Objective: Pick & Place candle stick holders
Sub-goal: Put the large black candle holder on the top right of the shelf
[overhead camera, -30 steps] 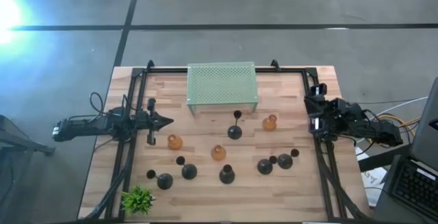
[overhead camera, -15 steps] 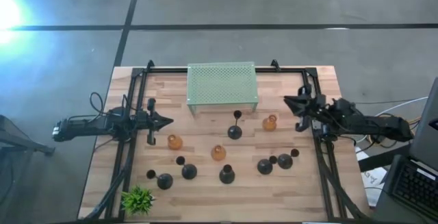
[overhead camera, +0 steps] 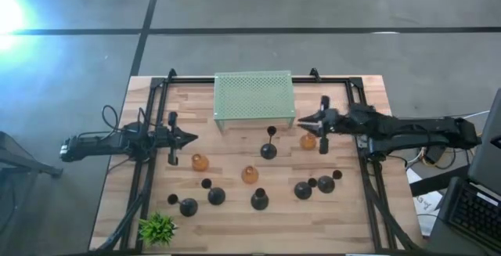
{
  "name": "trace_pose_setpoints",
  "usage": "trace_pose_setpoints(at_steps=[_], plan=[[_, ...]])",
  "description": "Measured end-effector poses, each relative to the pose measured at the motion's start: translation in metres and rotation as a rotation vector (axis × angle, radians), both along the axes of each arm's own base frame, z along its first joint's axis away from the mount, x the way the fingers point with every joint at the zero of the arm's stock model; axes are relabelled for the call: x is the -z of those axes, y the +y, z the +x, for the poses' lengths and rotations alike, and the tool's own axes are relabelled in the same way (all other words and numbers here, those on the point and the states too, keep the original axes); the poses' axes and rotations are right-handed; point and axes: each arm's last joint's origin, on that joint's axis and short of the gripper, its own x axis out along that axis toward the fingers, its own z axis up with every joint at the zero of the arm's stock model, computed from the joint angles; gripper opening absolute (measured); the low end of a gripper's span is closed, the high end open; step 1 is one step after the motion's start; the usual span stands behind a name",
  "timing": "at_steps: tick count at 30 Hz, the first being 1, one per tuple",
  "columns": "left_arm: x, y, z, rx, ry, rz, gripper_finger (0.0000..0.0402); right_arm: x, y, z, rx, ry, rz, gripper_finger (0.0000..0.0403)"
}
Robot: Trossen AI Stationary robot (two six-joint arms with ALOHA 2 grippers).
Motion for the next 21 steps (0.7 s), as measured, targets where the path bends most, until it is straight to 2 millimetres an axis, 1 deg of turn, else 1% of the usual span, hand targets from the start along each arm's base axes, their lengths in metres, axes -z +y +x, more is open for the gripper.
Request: trace_pose_setpoints(at_steps=[3,6,12,17,21], plan=[[0.000,0.000,0.000,0.001,-0.007,-0.039,0.0014,0.013,-0.001,0.012,-0.035,0.080,0.000,0.0064],[-0.003,0.000,0.000,0.002,-0.032,-0.041,0.0014,0.023,-0.001,0.021,-0.047,0.120,0.005,0.0064],[-0.004,0.000,0.000,0.003,-0.042,-0.042,0.0014,0.041,-0.003,0.038,-0.052,0.187,0.050,0.0084],[-0.004,0.000,0.000,0.003,-0.047,-0.042,0.0014,0.048,-0.005,0.050,-0.060,0.173,0.051,0.0111],[-0.006,0.000,0.000,0.004,-0.062,-0.042,0.0014,0.050,-0.005,0.059,-0.077,0.152,0.055,0.0131]])
